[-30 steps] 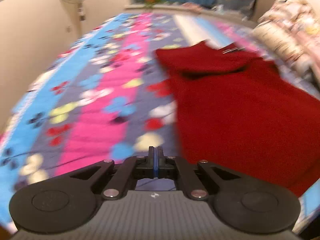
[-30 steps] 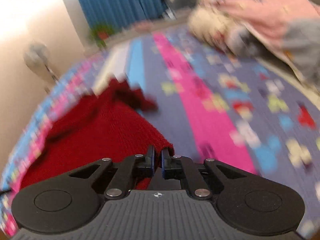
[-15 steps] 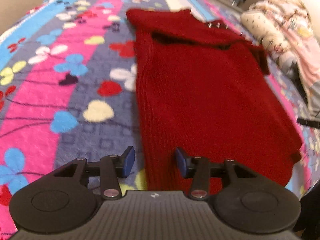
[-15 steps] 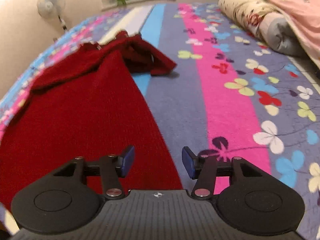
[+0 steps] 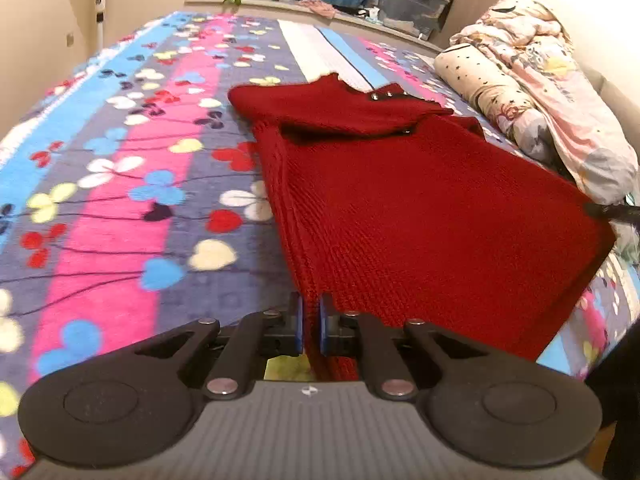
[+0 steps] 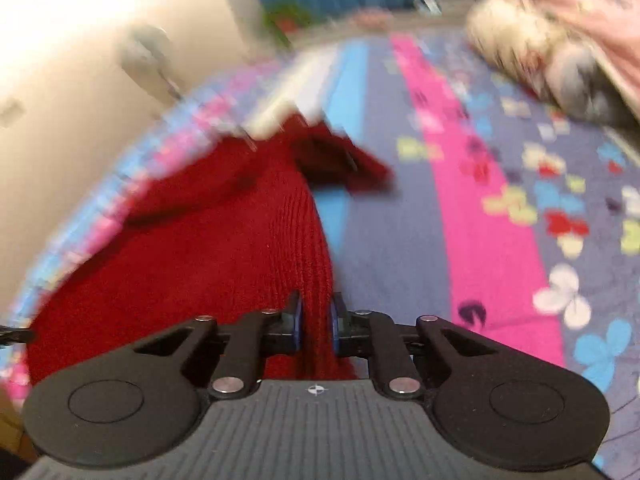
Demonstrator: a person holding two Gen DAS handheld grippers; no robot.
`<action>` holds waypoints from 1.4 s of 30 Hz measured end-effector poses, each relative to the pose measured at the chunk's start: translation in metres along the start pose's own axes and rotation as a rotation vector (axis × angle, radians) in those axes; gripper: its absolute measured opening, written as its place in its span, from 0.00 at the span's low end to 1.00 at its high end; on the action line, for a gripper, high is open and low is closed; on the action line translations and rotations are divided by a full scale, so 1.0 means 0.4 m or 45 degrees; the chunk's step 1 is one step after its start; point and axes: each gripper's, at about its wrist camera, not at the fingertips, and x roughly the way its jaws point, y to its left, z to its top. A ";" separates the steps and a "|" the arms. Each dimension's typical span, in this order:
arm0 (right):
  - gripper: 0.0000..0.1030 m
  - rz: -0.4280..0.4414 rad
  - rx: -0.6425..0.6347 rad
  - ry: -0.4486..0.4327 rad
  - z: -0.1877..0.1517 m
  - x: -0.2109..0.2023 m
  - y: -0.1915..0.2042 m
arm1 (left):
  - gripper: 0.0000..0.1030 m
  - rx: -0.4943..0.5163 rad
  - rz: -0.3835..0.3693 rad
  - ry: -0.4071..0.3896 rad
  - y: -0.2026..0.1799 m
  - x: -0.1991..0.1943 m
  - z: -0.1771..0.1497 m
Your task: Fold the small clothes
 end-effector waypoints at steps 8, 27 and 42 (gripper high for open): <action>0.21 -0.196 -0.234 0.398 -0.107 0.112 0.030 | 0.14 0.158 0.196 0.153 0.006 0.071 -0.011; 0.52 -0.096 -0.067 -0.045 0.111 0.321 -0.016 | 0.45 0.136 0.222 0.206 -0.042 0.278 0.121; 0.36 0.094 0.312 -0.119 0.254 0.619 -0.171 | 0.53 0.159 0.267 0.236 -0.075 0.386 0.167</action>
